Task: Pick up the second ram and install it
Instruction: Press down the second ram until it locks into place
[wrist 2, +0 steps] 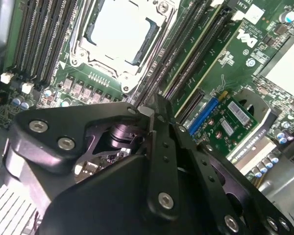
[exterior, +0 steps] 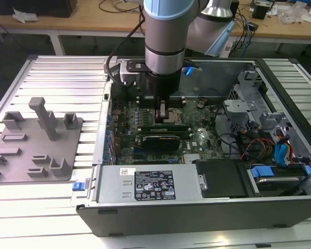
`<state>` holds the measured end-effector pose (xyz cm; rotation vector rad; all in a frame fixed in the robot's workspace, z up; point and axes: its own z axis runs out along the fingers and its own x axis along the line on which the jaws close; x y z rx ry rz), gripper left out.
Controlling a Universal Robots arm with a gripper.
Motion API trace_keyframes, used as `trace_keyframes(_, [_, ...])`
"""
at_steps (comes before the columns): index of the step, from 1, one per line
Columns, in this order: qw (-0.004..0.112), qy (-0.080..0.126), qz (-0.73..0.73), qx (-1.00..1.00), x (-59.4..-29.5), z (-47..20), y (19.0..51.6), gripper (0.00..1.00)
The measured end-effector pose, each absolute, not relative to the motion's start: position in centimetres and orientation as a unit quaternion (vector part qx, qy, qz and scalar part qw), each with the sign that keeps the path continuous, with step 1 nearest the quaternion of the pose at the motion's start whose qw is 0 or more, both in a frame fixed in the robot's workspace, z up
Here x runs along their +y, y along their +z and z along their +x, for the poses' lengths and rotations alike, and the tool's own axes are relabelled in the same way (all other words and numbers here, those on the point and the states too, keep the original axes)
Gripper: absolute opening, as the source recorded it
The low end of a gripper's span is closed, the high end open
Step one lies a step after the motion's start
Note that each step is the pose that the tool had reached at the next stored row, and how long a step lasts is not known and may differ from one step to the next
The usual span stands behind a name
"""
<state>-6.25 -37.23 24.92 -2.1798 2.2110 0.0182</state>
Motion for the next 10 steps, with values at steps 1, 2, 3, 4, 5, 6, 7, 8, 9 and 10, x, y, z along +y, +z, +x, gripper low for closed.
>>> trace_keyframes(1, [0.018,0.006,-0.702,0.712,-37.23,-6.24,25.08,0.08])
trace_keyframes(2, [0.018,0.006,-0.702,0.712,-37.23,-6.24,25.08,0.08])
trace_keyframes(3, [0.018,0.006,-0.702,0.712,-37.23,-6.17,25.09,0.08])
trace_keyframes(4, [0.018,0.006,-0.702,0.712,-37.23,-5.99,25.09,0.08])
trace_keyframes(5, [0.018,0.006,-0.702,0.712,-37.23,-5.91,25.09,0.08])
trace_keyframes(6, [0.018,0.006,-0.702,0.712,-37.24,-5.88,25.09,0.08])
trace_keyframes(7, [0.018,0.006,-0.702,0.712,-37.23,-5.89,25.07,0.08])
trace_keyframes(8, [0.018,0.006,-0.702,0.712,-37.22,-6.21,25.01,0.08])
trace_keyframes(9, [0.018,0.006,-0.702,0.712,-37.23,-6.37,24.95,0.08])
trace_keyframes(10, [0.018,0.006,-0.702,0.712,-37.23,-6.5,24.79,0.08])
